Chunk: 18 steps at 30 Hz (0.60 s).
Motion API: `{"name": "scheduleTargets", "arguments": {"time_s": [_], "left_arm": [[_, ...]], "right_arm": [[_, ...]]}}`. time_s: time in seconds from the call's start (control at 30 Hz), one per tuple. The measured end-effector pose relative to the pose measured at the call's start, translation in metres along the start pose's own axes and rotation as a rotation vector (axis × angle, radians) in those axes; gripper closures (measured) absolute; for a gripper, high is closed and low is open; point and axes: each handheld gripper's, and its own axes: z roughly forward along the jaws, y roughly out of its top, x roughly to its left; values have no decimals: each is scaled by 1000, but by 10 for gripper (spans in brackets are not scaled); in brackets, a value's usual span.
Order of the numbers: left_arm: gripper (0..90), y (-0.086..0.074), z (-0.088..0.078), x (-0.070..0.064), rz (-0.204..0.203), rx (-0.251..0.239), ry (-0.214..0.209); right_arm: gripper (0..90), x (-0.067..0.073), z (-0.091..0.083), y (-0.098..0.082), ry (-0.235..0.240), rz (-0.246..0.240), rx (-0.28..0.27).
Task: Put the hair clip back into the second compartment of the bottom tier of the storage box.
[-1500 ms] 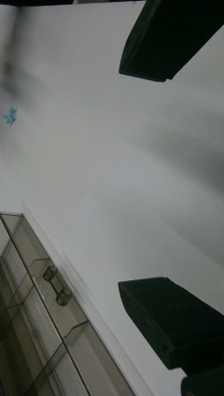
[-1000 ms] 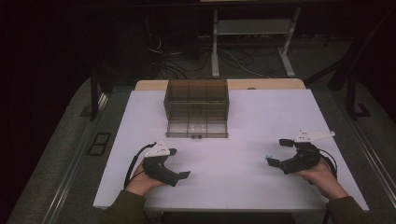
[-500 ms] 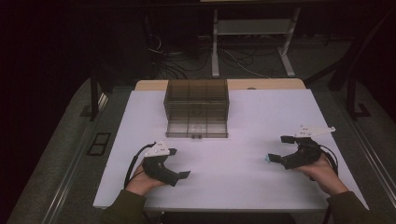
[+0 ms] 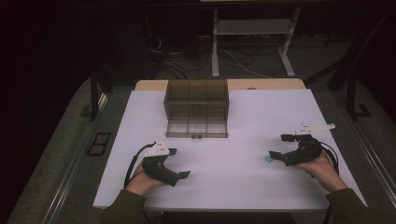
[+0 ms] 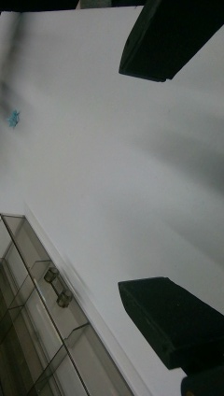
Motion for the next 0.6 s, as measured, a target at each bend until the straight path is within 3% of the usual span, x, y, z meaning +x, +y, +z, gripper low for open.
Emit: {"name": "scheduleTargets", "arguments": {"time_s": [0.3, 0.4, 0.6], "left_arm": [[0, 0, -1, 0, -2, -9, 2], [0, 0, -1, 0, -4, -8, 2], [0, 0, -1, 0, -1, -5, 2]], "right_arm": [[58, -2, 3, -3, -21, -1, 35], [129, -3, 1, -4, -18, -5, 34], [137, -6, -1, -7, -26, 3, 41]]}}
